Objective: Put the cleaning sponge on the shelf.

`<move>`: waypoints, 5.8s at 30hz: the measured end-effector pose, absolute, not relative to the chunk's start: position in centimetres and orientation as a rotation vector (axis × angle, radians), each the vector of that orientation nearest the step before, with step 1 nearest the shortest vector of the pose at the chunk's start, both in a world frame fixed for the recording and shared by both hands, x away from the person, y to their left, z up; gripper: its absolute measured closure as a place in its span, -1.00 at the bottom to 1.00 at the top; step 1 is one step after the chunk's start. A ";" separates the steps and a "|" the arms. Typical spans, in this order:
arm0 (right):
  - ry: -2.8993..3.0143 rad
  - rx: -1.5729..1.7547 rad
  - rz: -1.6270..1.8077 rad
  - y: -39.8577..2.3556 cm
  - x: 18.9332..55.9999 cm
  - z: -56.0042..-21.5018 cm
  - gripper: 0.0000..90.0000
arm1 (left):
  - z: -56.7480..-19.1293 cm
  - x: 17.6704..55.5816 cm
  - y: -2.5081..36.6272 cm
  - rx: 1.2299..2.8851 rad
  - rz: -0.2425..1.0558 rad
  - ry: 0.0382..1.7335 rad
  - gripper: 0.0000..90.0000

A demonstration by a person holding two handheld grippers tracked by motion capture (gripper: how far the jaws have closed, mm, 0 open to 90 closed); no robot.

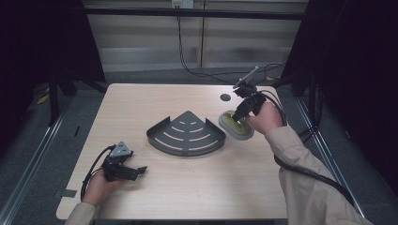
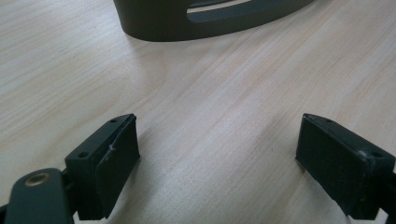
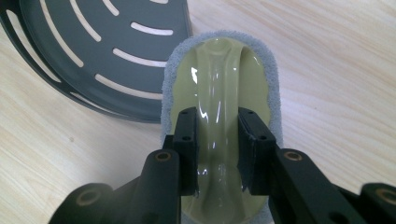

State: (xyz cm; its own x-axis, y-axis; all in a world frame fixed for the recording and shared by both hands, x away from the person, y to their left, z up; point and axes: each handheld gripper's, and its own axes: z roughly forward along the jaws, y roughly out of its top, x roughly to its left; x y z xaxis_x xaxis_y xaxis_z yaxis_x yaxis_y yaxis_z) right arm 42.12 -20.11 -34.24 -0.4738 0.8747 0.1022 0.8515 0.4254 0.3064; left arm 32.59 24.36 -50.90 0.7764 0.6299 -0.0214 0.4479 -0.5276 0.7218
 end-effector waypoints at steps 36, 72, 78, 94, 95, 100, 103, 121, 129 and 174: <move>2.627 1.500 0.510 -15.4 44.2 -34.1 0.58 | -50.9 32.6 24.4 2.218 0.312 0.796 -0.72; 2.699 1.432 0.508 -11.2 45.6 -37.1 0.58 | -50.9 32.6 24.4 2.218 0.308 0.794 -0.72; 2.710 1.433 0.505 -10.8 45.7 -38.1 0.58 | -50.9 32.6 24.4 2.218 0.308 0.794 -0.72; 2.730 1.409 0.485 -9.8 45.9 -39.9 0.58 | -50.9 32.6 24.4 2.219 0.307 0.793 -0.73; 2.731 1.408 0.483 -9.8 45.9 -40.1 0.58 | -50.9 32.6 24.4 2.219 0.307 0.793 -0.73; 2.738 1.409 0.477 -9.8 45.8 -40.7 0.58 | -50.9 32.6 24.3 2.216 0.311 0.794 -0.73; 2.739 1.399 0.461 -9.7 45.8 -41.1 0.58 | -50.9 32.6 24.3 2.215 0.311 0.795 -0.73; 2.743 1.420 0.413 -10.9 45.6 -42.6 0.57 | -50.9 32.6 24.3 2.216 0.314 0.793 -0.73; 2.761 1.435 0.385 -11.1 45.4 -42.7 0.56 | -50.9 32.6 24.3 2.216 0.313 0.794 -0.73; 2.714 1.459 0.364 -13.4 44.1 -40.8 -0.55 | -50.9 32.5 24.4 2.216 0.319 0.794 -0.73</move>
